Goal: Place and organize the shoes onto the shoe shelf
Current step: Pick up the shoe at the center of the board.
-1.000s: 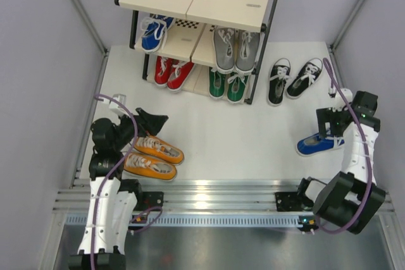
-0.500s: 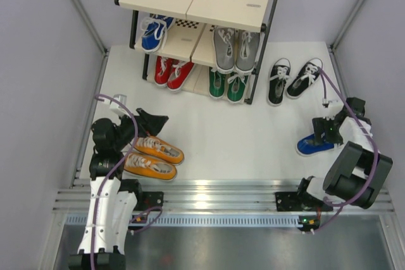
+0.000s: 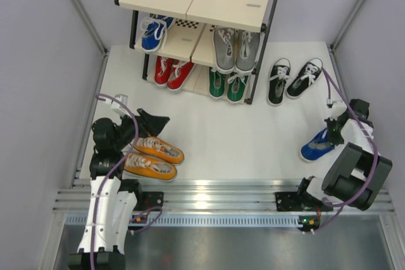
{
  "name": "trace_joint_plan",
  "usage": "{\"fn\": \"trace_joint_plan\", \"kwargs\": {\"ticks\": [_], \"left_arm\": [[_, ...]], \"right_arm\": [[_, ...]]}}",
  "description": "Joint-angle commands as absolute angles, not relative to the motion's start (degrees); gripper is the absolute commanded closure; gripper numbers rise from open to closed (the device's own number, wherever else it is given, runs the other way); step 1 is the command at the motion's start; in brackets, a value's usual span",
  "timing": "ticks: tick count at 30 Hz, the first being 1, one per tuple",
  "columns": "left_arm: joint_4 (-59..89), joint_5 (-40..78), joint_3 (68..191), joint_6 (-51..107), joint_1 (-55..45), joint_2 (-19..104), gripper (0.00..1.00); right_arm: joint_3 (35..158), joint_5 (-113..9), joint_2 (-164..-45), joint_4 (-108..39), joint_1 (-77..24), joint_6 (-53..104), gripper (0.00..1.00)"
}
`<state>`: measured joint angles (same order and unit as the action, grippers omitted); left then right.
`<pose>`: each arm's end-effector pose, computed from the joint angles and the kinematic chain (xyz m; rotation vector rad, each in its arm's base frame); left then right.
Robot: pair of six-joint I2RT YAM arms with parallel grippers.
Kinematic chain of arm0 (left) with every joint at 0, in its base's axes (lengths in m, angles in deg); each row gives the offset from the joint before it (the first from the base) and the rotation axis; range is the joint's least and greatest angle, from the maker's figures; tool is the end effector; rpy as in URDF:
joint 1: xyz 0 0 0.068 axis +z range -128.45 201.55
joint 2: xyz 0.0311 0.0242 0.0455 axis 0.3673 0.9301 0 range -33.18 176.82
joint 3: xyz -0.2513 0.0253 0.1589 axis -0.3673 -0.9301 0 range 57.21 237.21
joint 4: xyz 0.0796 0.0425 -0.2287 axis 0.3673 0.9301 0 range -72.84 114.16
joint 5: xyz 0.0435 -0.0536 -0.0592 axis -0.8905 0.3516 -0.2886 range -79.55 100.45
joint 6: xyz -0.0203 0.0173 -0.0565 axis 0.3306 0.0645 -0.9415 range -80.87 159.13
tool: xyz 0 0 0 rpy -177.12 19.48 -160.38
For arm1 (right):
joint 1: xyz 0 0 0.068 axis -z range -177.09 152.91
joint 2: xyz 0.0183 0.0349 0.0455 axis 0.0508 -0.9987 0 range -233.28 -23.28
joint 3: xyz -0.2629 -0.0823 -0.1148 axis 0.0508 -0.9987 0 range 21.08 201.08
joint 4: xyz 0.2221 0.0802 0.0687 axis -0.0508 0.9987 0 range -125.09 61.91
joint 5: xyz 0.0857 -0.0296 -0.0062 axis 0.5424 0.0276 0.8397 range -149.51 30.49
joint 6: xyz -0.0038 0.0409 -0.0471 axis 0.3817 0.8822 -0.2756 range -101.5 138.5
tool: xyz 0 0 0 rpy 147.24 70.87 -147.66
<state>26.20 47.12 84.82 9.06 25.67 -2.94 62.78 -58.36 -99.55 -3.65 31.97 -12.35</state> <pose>0.1117 -0.0204 0.2865 -0.0631 1.8191 -0.8888 0.1950 -0.1073 0.2043 -0.0490 2.7561 -0.2685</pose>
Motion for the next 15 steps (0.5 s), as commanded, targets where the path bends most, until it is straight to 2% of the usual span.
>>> {"fn": "trace_joint_plan", "kwargs": {"ticks": [1,6,15], "left_arm": [[20.9,51.8,83.9,8.4,25.4,-2.8,0.02],[14.4,57.2,82.2,3.5,23.7,-2.1,0.02],[12.8,59.9,83.1,0.6,14.3,2.8,0.02]], "right_arm": [[65.5,-45.0,-94.9,1.5,31.8,-12.1,1.0],[68.2,-34.3,-85.4,7.0,31.7,-12.3,1.0],[73.0,-17.8,-79.2,17.3,30.6,-18.0,1.0]]}}
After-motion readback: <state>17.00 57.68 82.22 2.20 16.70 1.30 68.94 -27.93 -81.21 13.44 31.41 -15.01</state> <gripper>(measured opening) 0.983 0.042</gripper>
